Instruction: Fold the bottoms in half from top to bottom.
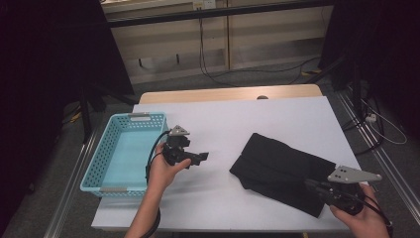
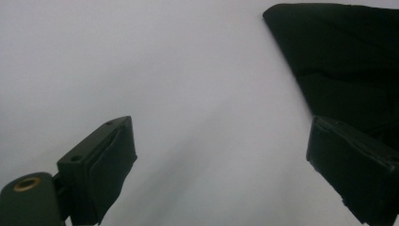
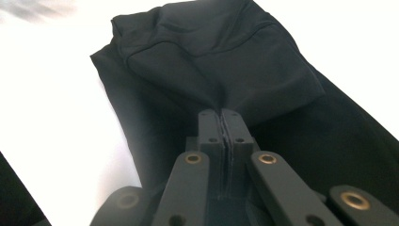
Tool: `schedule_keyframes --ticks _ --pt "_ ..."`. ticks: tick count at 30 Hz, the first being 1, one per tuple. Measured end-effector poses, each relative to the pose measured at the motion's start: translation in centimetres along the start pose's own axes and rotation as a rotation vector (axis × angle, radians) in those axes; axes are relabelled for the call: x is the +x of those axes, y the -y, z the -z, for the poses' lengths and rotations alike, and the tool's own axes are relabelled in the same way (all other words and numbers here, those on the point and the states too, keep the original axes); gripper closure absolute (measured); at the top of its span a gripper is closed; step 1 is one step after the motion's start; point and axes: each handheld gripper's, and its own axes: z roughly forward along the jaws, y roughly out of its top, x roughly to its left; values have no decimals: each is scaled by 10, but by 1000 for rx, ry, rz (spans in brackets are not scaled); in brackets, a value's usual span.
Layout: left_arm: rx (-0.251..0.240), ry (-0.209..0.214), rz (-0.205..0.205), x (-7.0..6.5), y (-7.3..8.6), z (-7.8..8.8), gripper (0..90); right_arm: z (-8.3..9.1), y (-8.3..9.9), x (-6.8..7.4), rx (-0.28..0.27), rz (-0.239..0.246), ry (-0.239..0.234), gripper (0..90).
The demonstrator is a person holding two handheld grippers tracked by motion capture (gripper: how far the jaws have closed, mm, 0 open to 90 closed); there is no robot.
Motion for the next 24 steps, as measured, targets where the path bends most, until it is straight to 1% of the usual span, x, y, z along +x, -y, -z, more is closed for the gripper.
schedule_keyframes --ticks 3,4,5,8,9,10,11,20,21,24 --pt "0 -1 0 0 0 0 85 1 0 0 -1 -1 -1 880" --pt "3 14 0 1 0 0 86 1 1 0 0 -1 -1 880" --pt "3 15 0 0 0 0 85 1 1 0 1 -1 0 880" --pt "3 16 -1 0 -1 1 85 2 2 0 3 -3 2 880" --pt "-4 12 -3 0 -1 1 85 3 2 0 2 -3 1 880" --pt "-4 13 2 0 -1 1 85 3 3 0 4 -3 1 880" --pt "2 15 -6 1 -1 1 85 4 3 0 4 -2 1 880" --pt "-5 14 5 0 -1 0 85 9 8 -2 6 -7 8 880" --pt "2 14 -9 1 -1 1 85 9 8 -2 4 -8 9 880" --pt "2 14 -10 1 -1 1 85 9 8 -2 4 -8 8 880"
